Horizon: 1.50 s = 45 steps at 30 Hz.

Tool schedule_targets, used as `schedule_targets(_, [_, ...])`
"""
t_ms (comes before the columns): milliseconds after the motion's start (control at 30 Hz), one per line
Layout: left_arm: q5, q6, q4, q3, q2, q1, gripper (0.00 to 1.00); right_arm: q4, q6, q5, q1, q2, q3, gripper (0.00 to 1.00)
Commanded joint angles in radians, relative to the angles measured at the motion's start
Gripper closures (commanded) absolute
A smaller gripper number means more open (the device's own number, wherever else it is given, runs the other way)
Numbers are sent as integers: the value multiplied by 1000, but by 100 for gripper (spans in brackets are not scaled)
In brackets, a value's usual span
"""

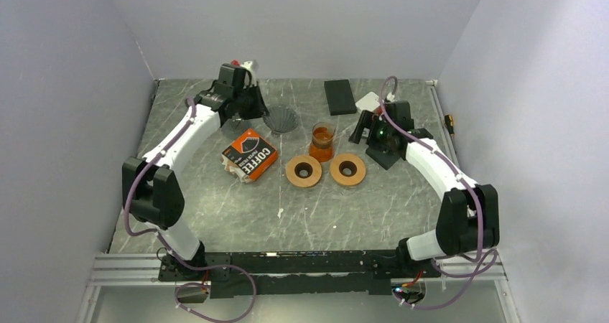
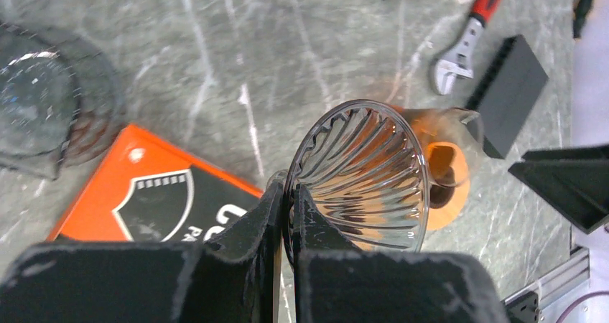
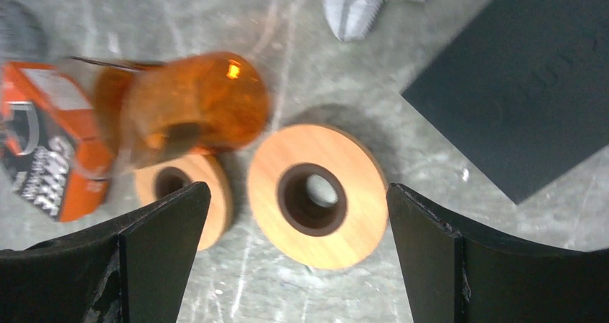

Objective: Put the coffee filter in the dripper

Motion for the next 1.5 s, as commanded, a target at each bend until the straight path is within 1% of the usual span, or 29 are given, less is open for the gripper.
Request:
schedule_targets(0, [58, -65, 57, -37, -7, 70, 100, -70, 1, 56, -8, 44, -55, 1])
schedule_targets(100, [78, -64, 61, -11, 49, 77, 100, -69, -2, 41, -8, 75, -88, 3])
schedule_targets(300, [92, -49, 19, 100, 187, 78, 100, -42, -5, 9, -8, 156, -112, 8])
schedule_targets(433, [118, -51, 15, 143, 267, 77, 100, -20, -10, 0, -9, 202, -103, 14])
schedule_targets(600, [116, -51, 9, 163, 323, 76, 100, -8, -16, 4, -7, 234, -102, 23])
schedule_targets(667, [108, -47, 7, 166, 336, 76, 100, -6, -20, 8, -6, 237, -102, 28])
schedule_targets(700, [107, -45, 5, 168, 340, 76, 100, -6, -22, 6, -6, 235, -102, 32])
schedule_targets(767, [106, -39, 2, 172, 352, 74, 98, -3, -31, -2, -6, 228, -104, 51])
schedule_targets(800, [104, -37, -2, 175, 361, 74, 98, -4, -33, -1, -5, 226, -103, 57])
schedule_targets(833, [104, -35, -8, 179, 367, 74, 97, -7, -35, 4, -4, 223, -101, 59])
schedule_targets(933, [105, -34, -18, 183, 382, 74, 96, -21, -40, 32, 1, 222, -89, 61])
schedule_targets(1033, [105, -36, -9, 174, 384, 74, 94, -40, -47, 51, 6, 214, -77, 69])
schedule_targets(1167, [94, -31, -16, 174, 393, 74, 85, -67, -61, 88, 20, 191, -57, 76])
schedule_targets(1233, [91, -28, -25, 180, 401, 74, 76, -84, -66, 103, 31, 177, -44, 77])
schedule_targets(1333, [90, -26, -36, 185, 408, 74, 60, -104, -70, 114, 39, 147, -28, 80])
schedule_targets(1467, [98, -24, -31, 180, 394, 74, 47, -135, -72, 148, 41, 106, -15, 81])
